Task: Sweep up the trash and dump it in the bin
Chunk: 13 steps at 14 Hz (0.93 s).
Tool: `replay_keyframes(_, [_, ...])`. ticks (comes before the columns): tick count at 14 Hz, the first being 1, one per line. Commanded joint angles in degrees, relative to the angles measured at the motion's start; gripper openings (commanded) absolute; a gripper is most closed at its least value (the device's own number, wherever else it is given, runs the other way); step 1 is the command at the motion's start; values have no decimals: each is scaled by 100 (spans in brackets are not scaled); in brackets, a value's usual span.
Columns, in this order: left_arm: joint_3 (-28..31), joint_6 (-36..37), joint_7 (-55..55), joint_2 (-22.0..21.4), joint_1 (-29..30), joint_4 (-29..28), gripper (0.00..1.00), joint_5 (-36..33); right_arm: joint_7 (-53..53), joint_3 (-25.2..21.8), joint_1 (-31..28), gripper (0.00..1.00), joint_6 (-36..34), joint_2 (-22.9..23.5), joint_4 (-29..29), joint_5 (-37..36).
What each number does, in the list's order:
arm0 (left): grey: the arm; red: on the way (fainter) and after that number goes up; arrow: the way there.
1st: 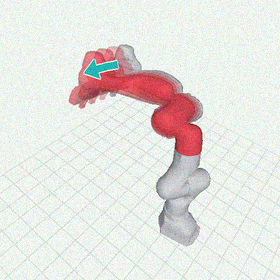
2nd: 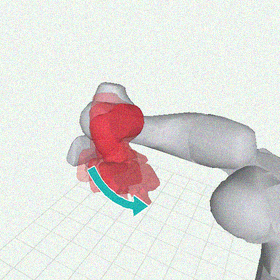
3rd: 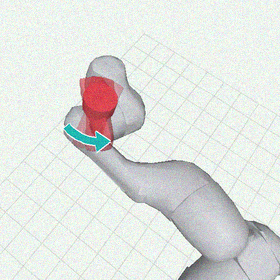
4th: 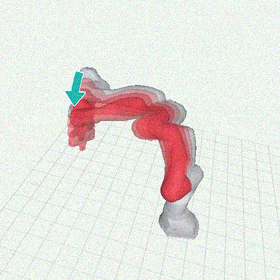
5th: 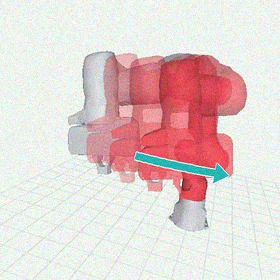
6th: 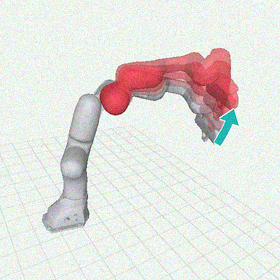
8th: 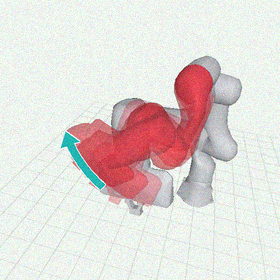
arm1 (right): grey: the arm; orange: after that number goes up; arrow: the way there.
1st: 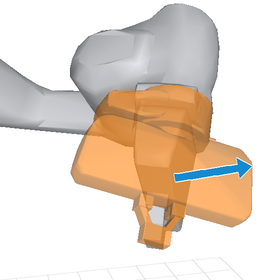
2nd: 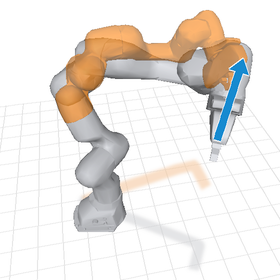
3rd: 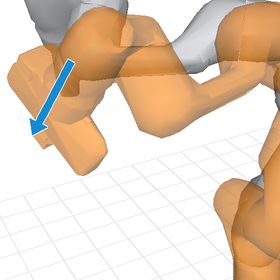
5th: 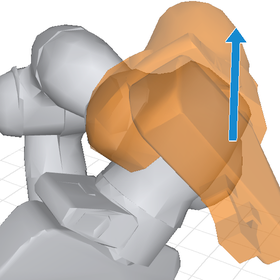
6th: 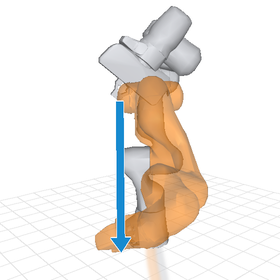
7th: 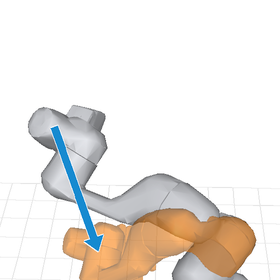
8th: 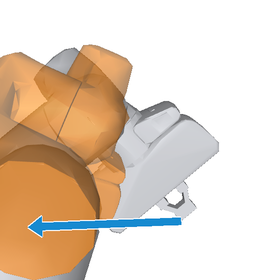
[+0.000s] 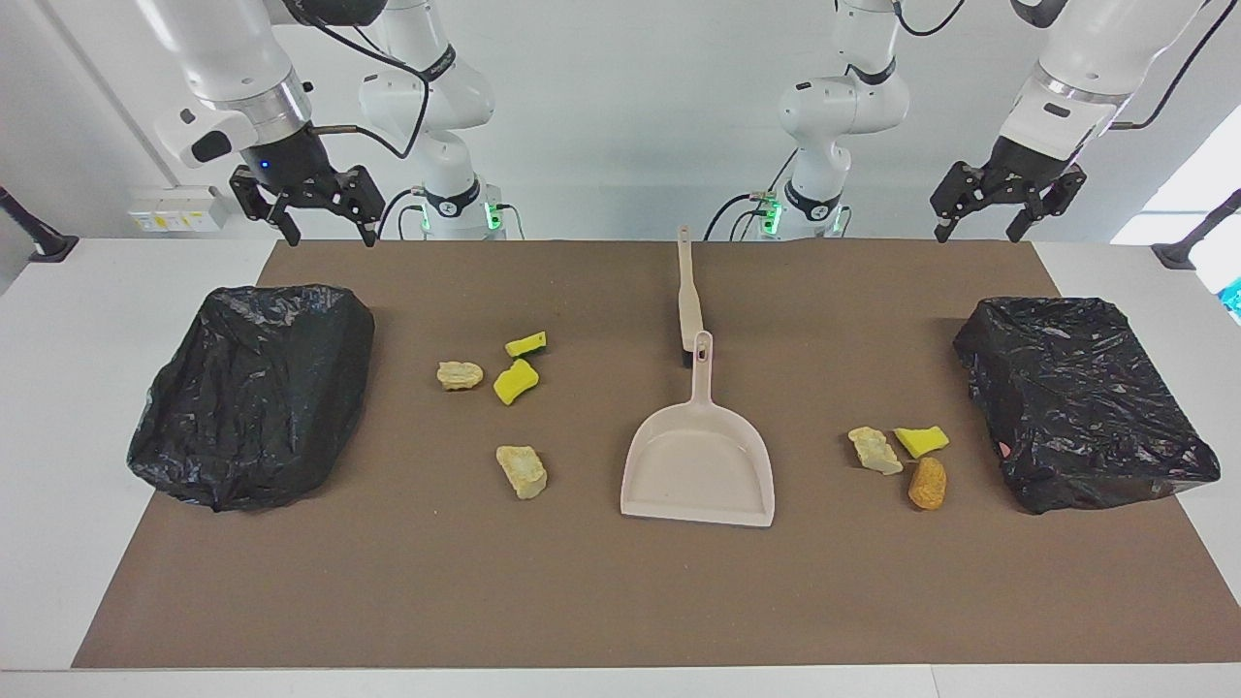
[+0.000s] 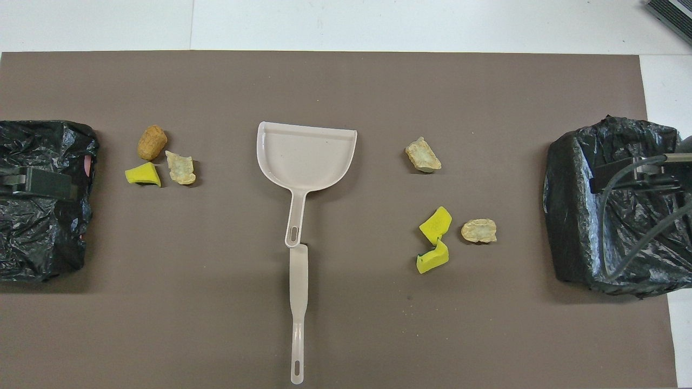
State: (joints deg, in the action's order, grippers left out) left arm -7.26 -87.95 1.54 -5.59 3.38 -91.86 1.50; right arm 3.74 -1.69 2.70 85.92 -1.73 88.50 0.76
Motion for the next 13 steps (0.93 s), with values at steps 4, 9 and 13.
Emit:
replay_keyframes(4, [-21, 6, -22, -82, 67, -60, 100, 52, 118, 11, -6, 100, 101, -214, 264, 82])
replay_keyframes(9, [-21, 6, -22, -82, 67, -60, 100, 52, 118, 11, 2, 100, 109, -258, 352, 73])
replay_keyframes(13, [-21, 67, 4, -100, 58, -104, 100, 52, 162, 19, 81, 100, 180, -258, 352, 109])
